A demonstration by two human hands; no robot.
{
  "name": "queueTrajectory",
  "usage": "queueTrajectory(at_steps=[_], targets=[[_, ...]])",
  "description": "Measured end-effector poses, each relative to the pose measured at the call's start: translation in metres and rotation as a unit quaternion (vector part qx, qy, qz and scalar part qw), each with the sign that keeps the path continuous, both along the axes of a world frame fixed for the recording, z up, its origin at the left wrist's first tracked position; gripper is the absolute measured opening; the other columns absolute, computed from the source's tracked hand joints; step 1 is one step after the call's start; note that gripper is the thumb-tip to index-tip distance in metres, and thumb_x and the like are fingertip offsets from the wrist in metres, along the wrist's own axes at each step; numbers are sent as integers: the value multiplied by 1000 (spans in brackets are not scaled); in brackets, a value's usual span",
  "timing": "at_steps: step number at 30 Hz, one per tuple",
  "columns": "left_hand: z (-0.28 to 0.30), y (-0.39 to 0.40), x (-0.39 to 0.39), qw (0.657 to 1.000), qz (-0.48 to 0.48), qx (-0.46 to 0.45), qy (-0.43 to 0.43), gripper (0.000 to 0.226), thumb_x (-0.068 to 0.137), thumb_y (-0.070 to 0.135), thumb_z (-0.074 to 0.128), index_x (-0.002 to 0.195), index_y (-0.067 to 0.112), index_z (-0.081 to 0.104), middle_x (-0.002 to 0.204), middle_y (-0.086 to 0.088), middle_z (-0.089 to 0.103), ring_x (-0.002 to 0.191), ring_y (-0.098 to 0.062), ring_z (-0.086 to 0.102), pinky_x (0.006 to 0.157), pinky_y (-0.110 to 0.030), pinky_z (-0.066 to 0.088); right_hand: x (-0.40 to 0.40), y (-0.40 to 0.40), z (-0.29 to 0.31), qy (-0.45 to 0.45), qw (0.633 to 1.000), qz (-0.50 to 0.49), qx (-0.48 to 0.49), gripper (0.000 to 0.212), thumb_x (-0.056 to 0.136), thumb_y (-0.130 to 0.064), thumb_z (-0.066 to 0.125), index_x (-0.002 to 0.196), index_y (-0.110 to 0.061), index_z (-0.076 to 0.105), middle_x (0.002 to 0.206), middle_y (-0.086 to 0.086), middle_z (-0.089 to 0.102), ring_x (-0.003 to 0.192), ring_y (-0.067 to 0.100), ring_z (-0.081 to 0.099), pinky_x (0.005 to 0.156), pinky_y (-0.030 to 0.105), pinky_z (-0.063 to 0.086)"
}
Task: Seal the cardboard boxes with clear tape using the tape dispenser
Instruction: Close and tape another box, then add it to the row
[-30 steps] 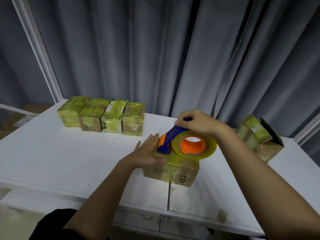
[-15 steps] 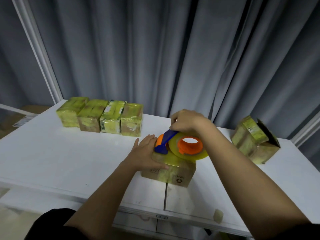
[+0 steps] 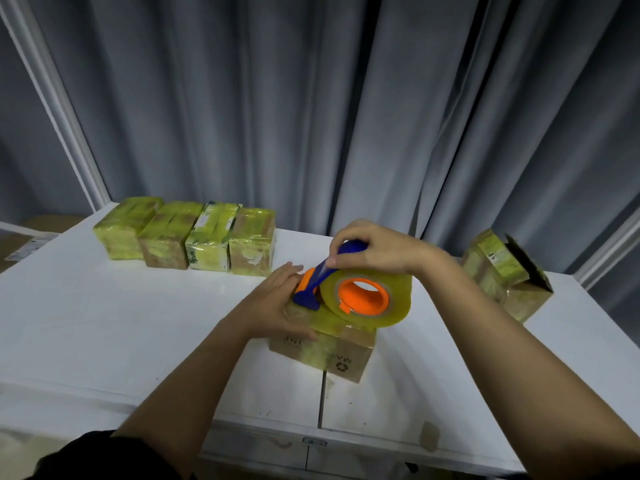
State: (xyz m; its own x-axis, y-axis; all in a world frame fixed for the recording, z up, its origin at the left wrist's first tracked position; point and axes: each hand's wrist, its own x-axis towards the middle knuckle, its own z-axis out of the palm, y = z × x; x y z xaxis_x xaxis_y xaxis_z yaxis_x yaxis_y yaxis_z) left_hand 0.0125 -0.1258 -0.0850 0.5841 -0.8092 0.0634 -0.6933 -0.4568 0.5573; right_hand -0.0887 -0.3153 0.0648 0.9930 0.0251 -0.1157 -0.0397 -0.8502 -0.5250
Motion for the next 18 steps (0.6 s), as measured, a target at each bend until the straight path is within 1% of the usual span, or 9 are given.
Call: queueTrajectory(at_steps=[2, 4, 6, 8, 10, 11, 15, 17, 18], targets=[[4, 2, 11, 996, 18, 67, -50, 122, 40, 95, 49, 146, 42, 20, 155, 9, 4, 143, -19, -2, 115, -40, 12, -9, -3, -2, 22, 999, -18, -18, 52, 65, -68, 69, 110, -44, 61, 118, -9, 46, 110, 12, 51, 95, 32, 48], [5, 0, 17, 994, 45, 85, -49, 116, 46, 89, 58, 146, 48, 17, 154, 7, 5, 141, -22, 0, 115, -41, 12, -14, -6, -8, 48, 995, -32, -78, 61, 68, -60, 76, 122, -51, 50, 122, -10, 42, 111, 14, 48, 94, 34, 47], [4, -5, 16, 996, 70, 48, -26, 108, 55, 76, 68, 146, 46, 19, 151, 4, 13, 139, -23, 10, 114, -40, 19, -14, -7, -12, 31, 990, -45, -127, 62, 74, -46, 74, 127, -52, 43, 122, -7, 42, 108, 19, 50, 90, 36, 49], [0, -6, 8, 995, 99, -20, 25, 99, 63, 61, 76, 147, 37, 27, 150, 2, 20, 138, -23, 16, 113, -39, 23, -10, -8, -15, 7, 990, -57, -130, 56, 78, -40, 69, 127, -50, 43, 122, -4, 44, 106, 23, 52, 86, 36, 50], [-7, -6, -3, 988, 123, -79, 56, 90, 69, 46, 80, 144, 27, 34, 151, 0, 23, 140, -22, 16, 113, -35, 20, -7, -8, -16, 3, 990, -63, -124, 53, 80, -39, 67, 127, -48, 43, 122, -2, 43, 103, 25, 53, 81, 33, 49], [-10, -6, -9, 986, 127, -89, 62, 89, 70, 44, 80, 144, 25, 33, 152, -1, 21, 142, -23, 14, 113, -34, 18, -6, -8, -16, 1, 990, -63, -130, 54, 81, -39, 66, 128, -47, 42, 121, -2, 42, 101, 25, 54, 78, 31, 48], [-14, -16, -30, 986, 110, -103, 77, 106, 60, 76, 68, 145, 33, 23, 152, 3, 21, 144, -14, 7, 115, -32, 14, -10, -1, -15, -14, 986, -56, -155, 62, 76, -36, 70, 126, -41, 33, 120, -3, 32, 87, 24, 56, 69, 31, 49], [-18, -23, -34, 984, 125, -112, 66, 116, 52, 87, 61, 146, 32, 21, 154, 1, 18, 145, -15, 4, 115, -32, 13, -13, 2, -17, -31, 985, -62, -159, 58, 75, -34, 70, 122, -39, 36, 121, -3, 29, 88, 24, 56, 68, 31, 47], [-19, -25, -36, 982, 139, -108, 70, 120, 52, 86, 62, 148, 29, 18, 157, -1, 12, 146, -16, -1, 116, -35, 12, -15, 3, -18, -50, 982, -74, -167, 56, 76, -34, 70, 122, -39, 39, 122, -2, 30, 92, 25, 55, 68, 30, 46]])
